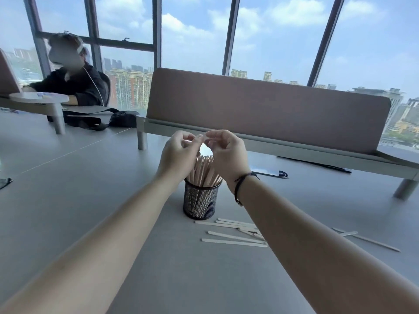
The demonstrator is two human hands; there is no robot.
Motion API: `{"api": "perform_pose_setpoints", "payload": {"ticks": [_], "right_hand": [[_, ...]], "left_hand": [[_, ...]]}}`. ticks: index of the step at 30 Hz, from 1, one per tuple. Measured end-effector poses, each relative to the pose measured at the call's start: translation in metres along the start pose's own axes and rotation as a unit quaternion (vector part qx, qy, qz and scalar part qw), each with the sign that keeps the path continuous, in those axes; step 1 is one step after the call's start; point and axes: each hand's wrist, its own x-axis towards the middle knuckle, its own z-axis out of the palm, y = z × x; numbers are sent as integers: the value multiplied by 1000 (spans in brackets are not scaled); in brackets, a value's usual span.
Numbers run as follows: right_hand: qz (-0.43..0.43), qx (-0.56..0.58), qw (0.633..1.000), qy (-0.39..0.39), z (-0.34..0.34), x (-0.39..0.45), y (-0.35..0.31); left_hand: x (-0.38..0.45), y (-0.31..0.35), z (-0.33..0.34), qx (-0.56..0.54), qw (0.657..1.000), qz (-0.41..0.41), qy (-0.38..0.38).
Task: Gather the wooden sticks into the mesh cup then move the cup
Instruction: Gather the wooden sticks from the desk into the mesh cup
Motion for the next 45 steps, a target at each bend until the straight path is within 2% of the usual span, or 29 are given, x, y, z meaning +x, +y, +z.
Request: {"api": "perform_pose_setpoints", "payload": {"ticks": [2,5,6,8,10,12,14,15,18,20,23,25,31,36,40,45], "right_hand": [[-35,-36,999,-18,-15,-7,6],[-48,-66,996,-33,-50,-23,23],[-47,-69,996,-34,-65,-31,34],[-37,-116,992,-40,-99,-47,58],[6,-244,968,-66,-141,-67,79],[53,-405,907,-101,-187,-88,98],[87,-508,847,-130,-228,-106,110],[105,-524,835,-130,-243,-110,113],[114,-506,851,-78,-278,-110,114],[129,-516,845,-51,-293,-106,119],[216,-513,827,-85,-301,-104,135],[230,-502,828,-101,-298,-104,142],[169,-478,855,-108,-271,-102,136],[161,-353,910,-146,-264,-103,122],[112,-423,870,-229,-257,-110,119],[61,-414,881,-223,-246,-110,119]], "left_hand": [[-10,3,-1,70,993,89,11],[-42,15,5,155,935,316,34],[-57,16,9,165,914,371,10],[-89,14,19,174,882,425,-106],[-114,6,32,225,857,381,-266],[-123,-9,44,355,809,267,-385],[-123,-22,54,441,760,185,-440],[-121,-27,58,454,754,158,-446],[-118,-35,68,442,775,106,-440],[-120,-36,74,432,790,108,-422],[-122,-35,85,415,808,123,-399],[-125,-34,92,394,821,128,-392],[-134,-31,120,324,860,128,-373],[-136,-33,129,299,869,137,-370],[-134,-37,123,301,867,160,-363],[-133,-40,120,286,871,202,-345]]}}
